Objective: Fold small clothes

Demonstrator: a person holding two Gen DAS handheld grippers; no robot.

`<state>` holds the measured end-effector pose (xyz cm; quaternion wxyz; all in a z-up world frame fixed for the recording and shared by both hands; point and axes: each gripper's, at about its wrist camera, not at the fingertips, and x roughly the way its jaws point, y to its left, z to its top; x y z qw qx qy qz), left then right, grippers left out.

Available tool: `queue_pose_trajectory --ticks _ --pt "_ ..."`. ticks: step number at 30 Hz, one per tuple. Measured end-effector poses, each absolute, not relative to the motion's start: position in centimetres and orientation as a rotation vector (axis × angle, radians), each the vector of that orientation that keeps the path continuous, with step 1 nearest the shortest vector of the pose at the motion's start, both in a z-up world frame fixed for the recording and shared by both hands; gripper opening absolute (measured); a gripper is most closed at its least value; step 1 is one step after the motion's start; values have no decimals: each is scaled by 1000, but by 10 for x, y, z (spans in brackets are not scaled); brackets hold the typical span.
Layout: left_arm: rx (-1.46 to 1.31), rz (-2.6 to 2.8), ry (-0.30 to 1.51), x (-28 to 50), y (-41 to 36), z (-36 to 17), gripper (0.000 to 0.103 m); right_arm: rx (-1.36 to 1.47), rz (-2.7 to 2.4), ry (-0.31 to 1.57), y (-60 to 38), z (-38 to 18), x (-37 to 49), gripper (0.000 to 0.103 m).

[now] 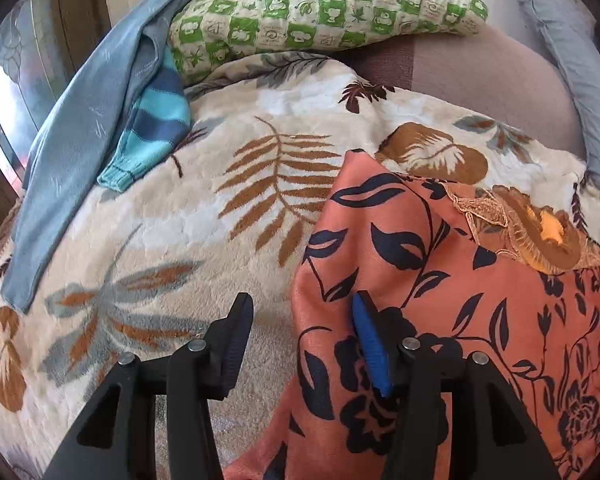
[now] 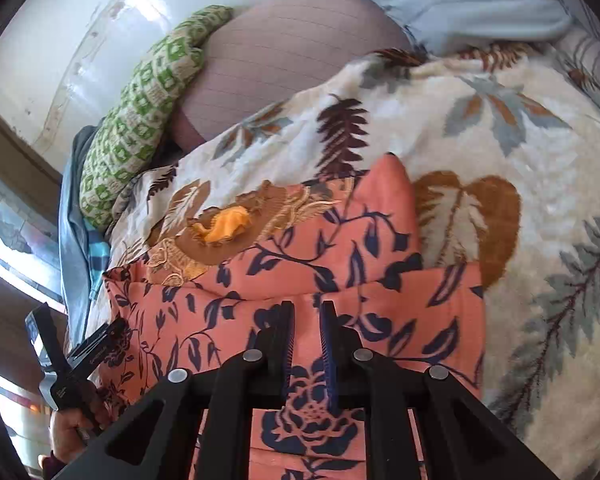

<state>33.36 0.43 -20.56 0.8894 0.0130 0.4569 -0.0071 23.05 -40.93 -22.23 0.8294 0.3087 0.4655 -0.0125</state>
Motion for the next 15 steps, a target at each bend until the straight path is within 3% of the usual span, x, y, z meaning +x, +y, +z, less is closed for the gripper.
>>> queue_pose_trajectory --ticks 3,11,15 --pt "47 -8 948 331 -1 -204 54 824 -10 1071 -428 -255 235 15" --pt "73 -41 828 280 -15 -166 53 790 -25 955 -424 -219 193 15" --pt "237 -21 917 281 -28 -201 55 782 -72 1045 -428 -247 183 16"
